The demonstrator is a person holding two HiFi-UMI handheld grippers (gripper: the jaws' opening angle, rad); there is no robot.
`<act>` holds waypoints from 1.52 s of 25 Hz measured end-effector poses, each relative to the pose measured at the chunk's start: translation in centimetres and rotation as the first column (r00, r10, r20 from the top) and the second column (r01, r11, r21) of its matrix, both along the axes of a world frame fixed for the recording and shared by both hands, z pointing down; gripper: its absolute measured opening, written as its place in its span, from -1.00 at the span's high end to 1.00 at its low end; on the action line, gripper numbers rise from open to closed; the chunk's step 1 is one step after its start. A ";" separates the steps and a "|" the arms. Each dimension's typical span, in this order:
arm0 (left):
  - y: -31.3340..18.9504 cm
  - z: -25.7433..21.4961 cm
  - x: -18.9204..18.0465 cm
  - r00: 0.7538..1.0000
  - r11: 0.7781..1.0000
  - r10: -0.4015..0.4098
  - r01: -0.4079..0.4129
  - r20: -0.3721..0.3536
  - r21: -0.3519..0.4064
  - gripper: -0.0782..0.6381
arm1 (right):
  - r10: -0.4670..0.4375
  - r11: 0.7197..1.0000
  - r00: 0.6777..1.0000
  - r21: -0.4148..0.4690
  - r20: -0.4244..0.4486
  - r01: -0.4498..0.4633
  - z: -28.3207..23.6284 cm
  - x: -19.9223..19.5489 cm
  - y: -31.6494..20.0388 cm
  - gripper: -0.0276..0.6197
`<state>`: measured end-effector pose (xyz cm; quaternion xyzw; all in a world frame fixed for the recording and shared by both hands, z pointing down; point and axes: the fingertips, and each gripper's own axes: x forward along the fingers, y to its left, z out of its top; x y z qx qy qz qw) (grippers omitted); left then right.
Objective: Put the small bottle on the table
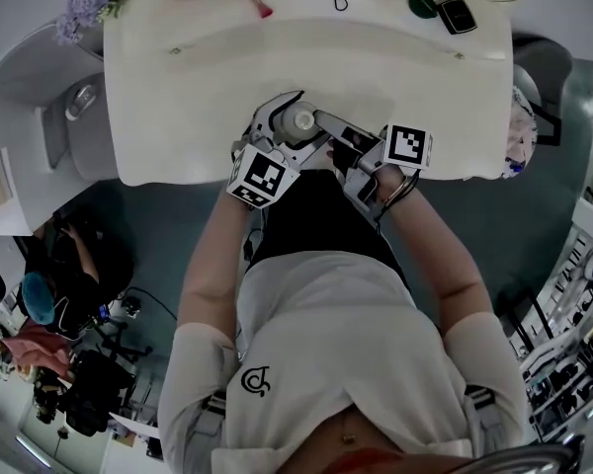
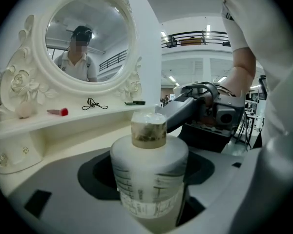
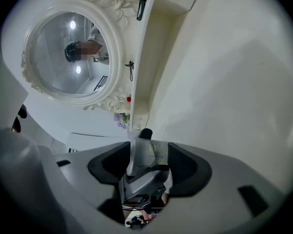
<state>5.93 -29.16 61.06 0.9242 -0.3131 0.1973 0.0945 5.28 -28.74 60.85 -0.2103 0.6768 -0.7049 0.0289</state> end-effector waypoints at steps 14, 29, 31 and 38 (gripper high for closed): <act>-0.2 1.3 0.2 1.000 0.999 0.025 -0.025 -0.002 -0.025 -0.20 | 0.009 1.000 1.000 -0.020 0.017 -0.009 1.1 0.0 -0.3 0.16; 0.1 -0.7 -1.0 0.999 0.997 0.019 -0.022 -0.049 -0.069 -0.30 | 0.020 0.999 1.000 0.038 0.016 -0.020 0.0 -0.3 0.1 0.42; 0.2 -1.9 -1.3 0.999 0.999 0.006 -0.009 -0.045 -0.052 -0.31 | 0.045 0.997 0.998 0.055 0.038 -0.047 -1.3 0.1 -0.2 0.48; 0.2 -9.5 -3.8 0.982 0.985 -0.145 0.155 -0.124 0.071 0.27 | 0.037 0.983 0.999 0.180 -0.020 -0.033 -6.3 1.2 -0.9 0.89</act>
